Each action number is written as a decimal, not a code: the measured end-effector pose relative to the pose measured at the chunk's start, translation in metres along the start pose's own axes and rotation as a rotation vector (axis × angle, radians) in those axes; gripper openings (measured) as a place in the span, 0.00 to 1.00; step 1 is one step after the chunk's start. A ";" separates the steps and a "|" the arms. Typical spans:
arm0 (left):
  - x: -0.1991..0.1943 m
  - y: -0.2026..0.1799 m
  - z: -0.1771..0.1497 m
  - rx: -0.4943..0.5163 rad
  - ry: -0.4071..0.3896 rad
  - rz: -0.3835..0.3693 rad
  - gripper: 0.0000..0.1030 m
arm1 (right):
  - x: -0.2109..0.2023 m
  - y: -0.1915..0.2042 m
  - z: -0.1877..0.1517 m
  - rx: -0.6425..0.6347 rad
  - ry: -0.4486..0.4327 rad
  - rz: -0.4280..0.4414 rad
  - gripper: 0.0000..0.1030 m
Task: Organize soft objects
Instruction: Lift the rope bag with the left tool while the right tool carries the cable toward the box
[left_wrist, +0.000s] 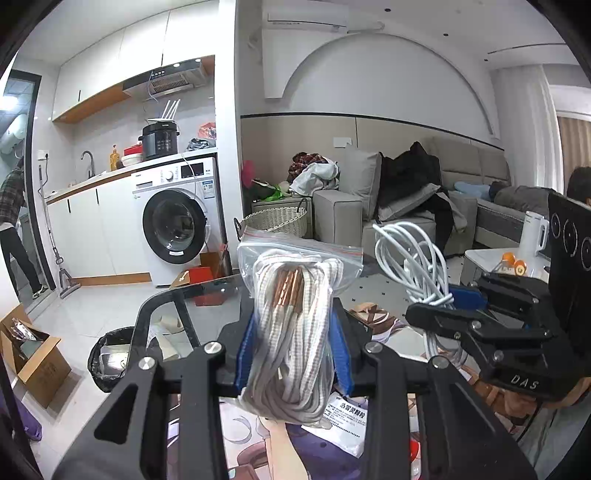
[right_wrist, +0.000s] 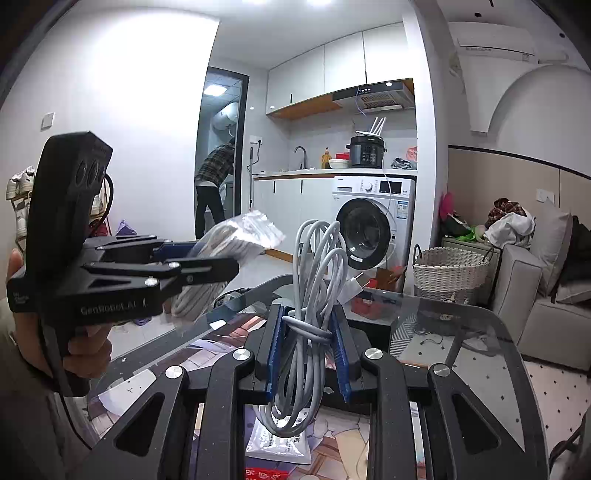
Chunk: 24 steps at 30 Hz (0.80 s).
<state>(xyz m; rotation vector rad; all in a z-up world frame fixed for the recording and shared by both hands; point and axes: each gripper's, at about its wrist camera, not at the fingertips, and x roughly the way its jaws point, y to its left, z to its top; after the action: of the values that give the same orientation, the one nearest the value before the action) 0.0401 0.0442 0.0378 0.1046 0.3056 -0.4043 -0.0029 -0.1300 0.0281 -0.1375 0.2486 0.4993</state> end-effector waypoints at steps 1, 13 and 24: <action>0.001 0.001 0.001 -0.003 -0.001 0.004 0.34 | 0.000 0.001 0.000 -0.001 0.000 0.001 0.24; 0.022 0.006 0.017 -0.058 -0.028 0.020 0.34 | 0.023 -0.022 0.020 0.054 -0.024 -0.036 0.24; 0.071 0.026 0.030 -0.167 -0.031 0.037 0.34 | 0.076 -0.034 0.051 0.053 -0.040 -0.081 0.24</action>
<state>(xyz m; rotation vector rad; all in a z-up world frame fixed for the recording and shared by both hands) 0.1212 0.0373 0.0448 -0.0598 0.3051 -0.3418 0.0884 -0.1148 0.0595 -0.0860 0.2158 0.4142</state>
